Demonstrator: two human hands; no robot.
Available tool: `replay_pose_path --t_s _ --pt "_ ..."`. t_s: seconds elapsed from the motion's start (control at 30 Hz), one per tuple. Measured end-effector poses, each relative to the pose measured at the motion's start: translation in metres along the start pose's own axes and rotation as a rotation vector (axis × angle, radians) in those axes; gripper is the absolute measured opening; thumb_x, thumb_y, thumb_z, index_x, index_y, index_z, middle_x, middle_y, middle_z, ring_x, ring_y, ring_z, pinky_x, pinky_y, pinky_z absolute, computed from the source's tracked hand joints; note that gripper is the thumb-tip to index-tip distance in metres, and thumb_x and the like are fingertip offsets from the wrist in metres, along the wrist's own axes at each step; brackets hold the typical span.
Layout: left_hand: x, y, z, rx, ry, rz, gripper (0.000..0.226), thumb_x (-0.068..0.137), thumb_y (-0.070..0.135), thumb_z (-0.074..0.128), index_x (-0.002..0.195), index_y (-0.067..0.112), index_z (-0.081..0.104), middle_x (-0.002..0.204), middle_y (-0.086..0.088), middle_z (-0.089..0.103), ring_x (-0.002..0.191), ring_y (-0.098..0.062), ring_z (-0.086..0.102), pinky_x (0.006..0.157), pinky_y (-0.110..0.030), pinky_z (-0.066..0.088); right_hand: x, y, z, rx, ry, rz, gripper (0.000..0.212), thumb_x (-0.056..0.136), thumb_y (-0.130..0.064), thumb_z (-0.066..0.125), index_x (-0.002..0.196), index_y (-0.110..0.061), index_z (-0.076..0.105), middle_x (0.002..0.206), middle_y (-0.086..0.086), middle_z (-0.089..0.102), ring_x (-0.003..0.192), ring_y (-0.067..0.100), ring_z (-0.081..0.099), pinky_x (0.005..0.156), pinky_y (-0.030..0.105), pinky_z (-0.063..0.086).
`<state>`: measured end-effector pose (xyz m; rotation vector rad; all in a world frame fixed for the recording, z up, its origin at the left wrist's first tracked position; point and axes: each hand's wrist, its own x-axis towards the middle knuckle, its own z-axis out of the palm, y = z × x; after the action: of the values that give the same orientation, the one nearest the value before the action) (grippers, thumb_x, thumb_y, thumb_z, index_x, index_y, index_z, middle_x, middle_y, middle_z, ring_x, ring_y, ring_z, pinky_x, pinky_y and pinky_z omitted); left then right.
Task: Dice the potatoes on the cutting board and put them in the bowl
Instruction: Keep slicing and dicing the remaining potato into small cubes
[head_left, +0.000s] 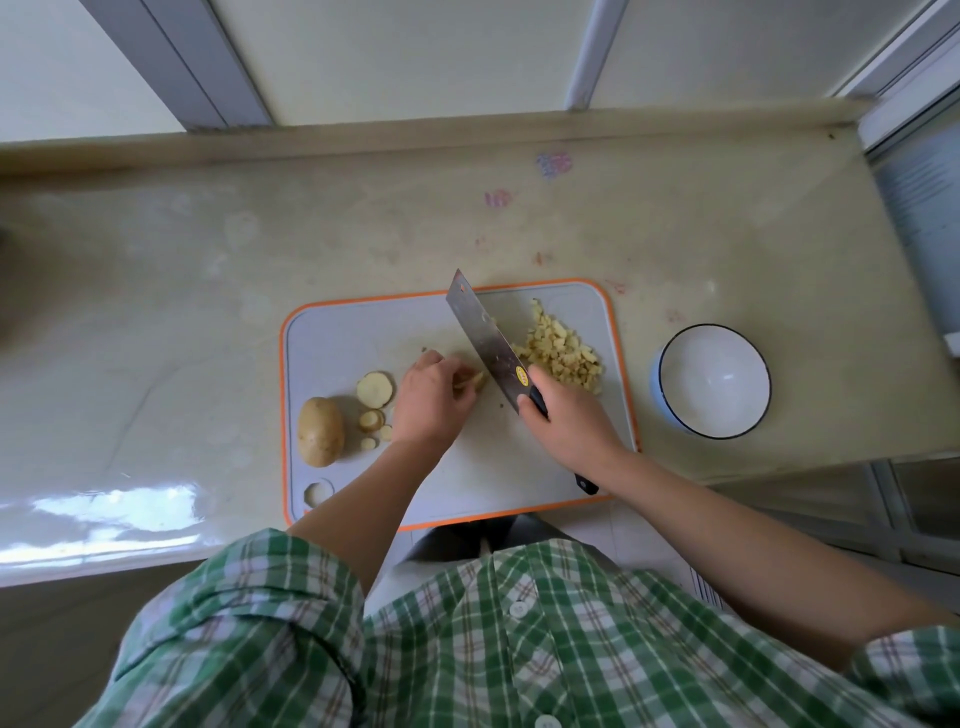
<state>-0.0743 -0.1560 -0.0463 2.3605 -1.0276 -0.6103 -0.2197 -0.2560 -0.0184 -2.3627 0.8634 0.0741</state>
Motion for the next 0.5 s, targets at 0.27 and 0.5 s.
replay_pose_path --t_s 0.27,0.5 --pt "0.011 0.004 -0.001 -0.086 0.005 -0.179 0.017 0.077 0.017 0.070 0.094 0.019 0.071 0.095 -0.002 0.059 0.087 -0.023 0.060 0.072 -0.029 0.046 0.004 -0.005 -0.003 0.035 0.016 -0.006 0.028 0.095 -0.019 0.049 0.076 -0.016 0.028 0.053 -0.001 0.032 0.050 0.024 0.035 0.050 0.037 0.027" --pt "0.006 0.000 0.000 0.025 0.050 -0.077 0.024 0.080 0.021 0.070 0.103 0.016 0.069 0.098 -0.005 0.060 0.094 -0.027 0.058 0.070 -0.030 0.041 0.005 -0.006 -0.005 0.066 0.016 0.007 0.030 0.095 -0.019 0.048 0.074 -0.018 0.027 0.052 -0.001 0.031 0.046 0.018 0.033 0.048 0.035 0.022"
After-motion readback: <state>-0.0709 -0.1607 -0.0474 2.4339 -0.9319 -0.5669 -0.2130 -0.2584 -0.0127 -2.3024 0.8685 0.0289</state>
